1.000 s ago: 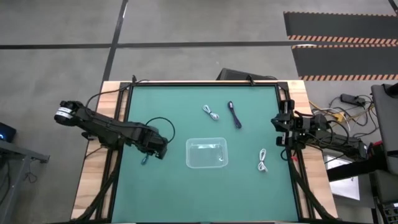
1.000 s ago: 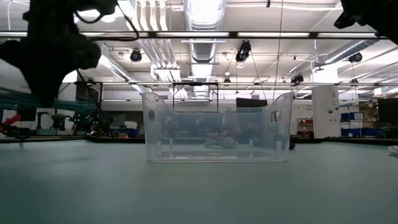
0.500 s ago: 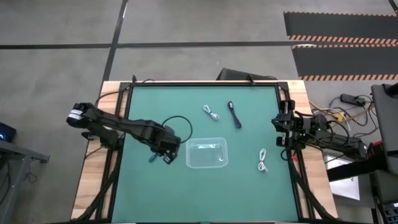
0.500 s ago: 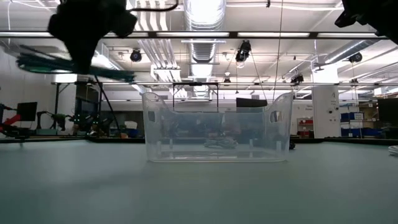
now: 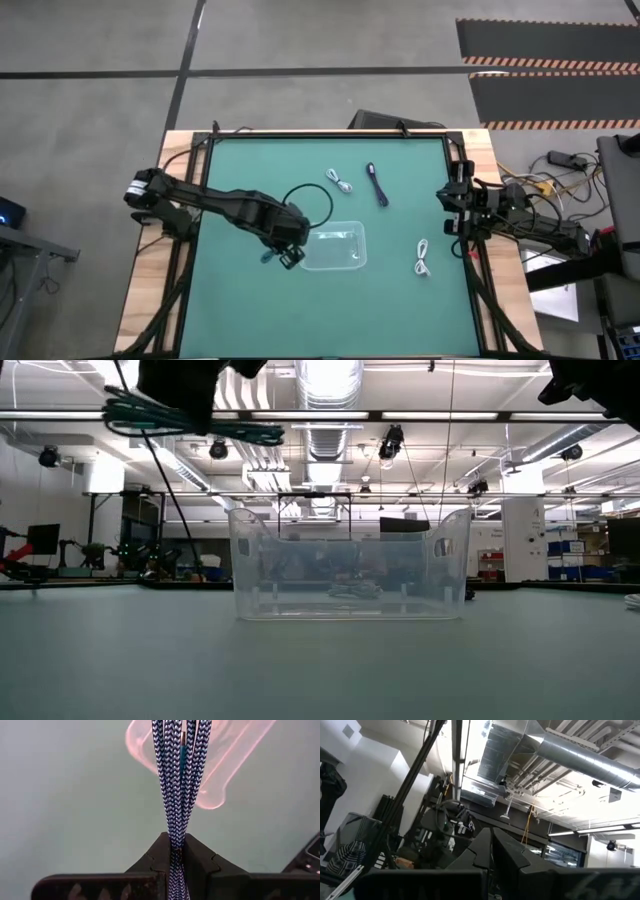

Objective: Pick and place USB-C Cables
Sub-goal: Put the blue charger cable into the transparent bin

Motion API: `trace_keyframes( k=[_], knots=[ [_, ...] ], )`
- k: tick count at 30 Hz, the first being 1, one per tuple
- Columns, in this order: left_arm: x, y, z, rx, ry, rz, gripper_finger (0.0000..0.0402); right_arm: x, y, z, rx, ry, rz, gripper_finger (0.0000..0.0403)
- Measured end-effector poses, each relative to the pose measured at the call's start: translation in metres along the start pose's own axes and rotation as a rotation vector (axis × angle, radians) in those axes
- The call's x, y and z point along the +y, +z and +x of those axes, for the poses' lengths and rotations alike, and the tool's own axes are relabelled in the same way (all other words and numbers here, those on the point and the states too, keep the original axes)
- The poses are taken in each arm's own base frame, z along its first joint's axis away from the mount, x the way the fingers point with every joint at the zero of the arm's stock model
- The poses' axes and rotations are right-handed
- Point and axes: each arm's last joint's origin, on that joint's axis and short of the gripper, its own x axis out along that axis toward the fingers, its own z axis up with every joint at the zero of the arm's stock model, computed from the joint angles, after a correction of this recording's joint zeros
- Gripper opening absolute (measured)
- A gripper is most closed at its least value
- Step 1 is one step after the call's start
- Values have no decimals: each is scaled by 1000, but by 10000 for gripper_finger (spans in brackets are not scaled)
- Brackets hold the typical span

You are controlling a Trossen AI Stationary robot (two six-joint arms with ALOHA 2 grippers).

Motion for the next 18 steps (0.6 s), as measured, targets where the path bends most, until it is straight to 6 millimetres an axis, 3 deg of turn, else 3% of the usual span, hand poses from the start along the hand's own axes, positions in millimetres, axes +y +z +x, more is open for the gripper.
trace_keyframes(
  k=[10,18],
  knots=[
    [-30,29,0,-37,-50,120,14,0,0,0,0,0,2,9],
    [-41,50,0,-70,-76,219,13,0,0,0,0,-1,0,9]
  ],
)
